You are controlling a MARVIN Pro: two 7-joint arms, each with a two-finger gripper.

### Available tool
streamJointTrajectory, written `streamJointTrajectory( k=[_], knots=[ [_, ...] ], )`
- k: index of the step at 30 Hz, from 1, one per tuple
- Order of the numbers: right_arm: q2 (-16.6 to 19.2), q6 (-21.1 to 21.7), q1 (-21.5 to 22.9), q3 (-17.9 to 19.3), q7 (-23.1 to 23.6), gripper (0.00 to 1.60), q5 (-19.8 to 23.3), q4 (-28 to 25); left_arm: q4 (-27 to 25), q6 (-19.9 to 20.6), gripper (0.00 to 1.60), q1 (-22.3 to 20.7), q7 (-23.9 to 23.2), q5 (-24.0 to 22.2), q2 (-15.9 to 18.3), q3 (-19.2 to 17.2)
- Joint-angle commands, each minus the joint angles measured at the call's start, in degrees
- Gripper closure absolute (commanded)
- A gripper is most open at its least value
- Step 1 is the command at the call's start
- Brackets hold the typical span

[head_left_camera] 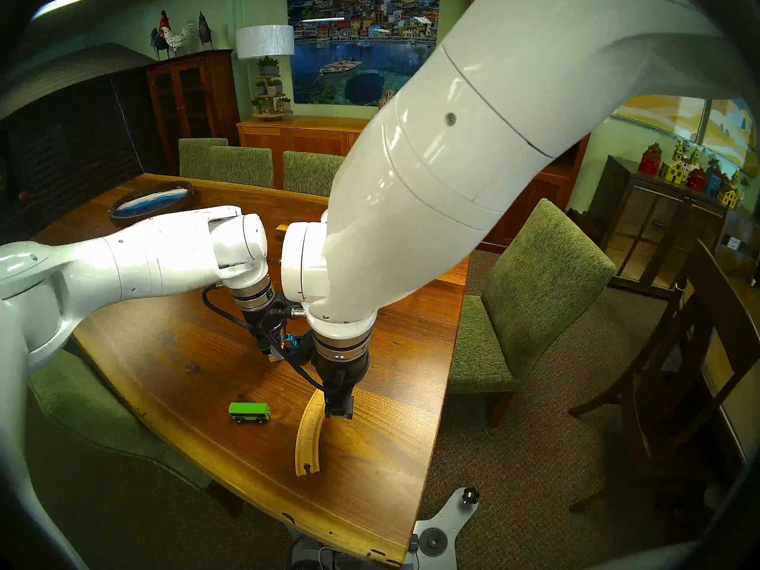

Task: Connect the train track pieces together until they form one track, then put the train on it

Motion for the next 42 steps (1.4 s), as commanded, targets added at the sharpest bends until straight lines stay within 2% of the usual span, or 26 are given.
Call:
streamJointTrajectory(
  k=[1,5,10,15,24,36,42],
  knots=[
    [-0.49,-0.55,-2.81,-0.24,6.67,0.0,-6.05,5.89,0.09,-0.15,1.6,-1.12,-0.05,0.02,-0.16,-0.69],
    [-3.55,-1.66,-4.51,-0.81,12.44,0.0,-10.84,9.65,0.09,-0.15,1.6,-1.1,-0.08,0.06,-0.16,-0.72],
    [-6.36,-3.5,-5.53,-1.33,15.31,0.0,-15.56,11.78,0.1,-0.15,1.6,-1.08,-0.1,0.1,-0.16,-0.76],
    [-7.29,-6.48,-5.57,-1.2,14.52,0.0,-19.16,11.22,0.11,-0.15,1.6,-1.06,-0.13,0.13,-0.16,-0.79],
    [-6.57,-11.93,-5.94,-1.47,10.66,0.0,-22.51,9.22,0.11,-0.15,1.6,-1.02,-0.18,0.19,-0.16,-0.86],
    [-7.29,-15.92,-11.55,-4.38,13.89,0.0,-26.78,15.53,0.12,-0.14,1.6,-0.97,-0.22,0.27,-0.15,-0.94],
    [-7.29,-16.71,-13.3,-4.56,15.77,0.0,-29.03,17.89,0.12,-0.13,1.6,-0.94,-0.24,0.31,-0.15,-0.99]
  ],
)
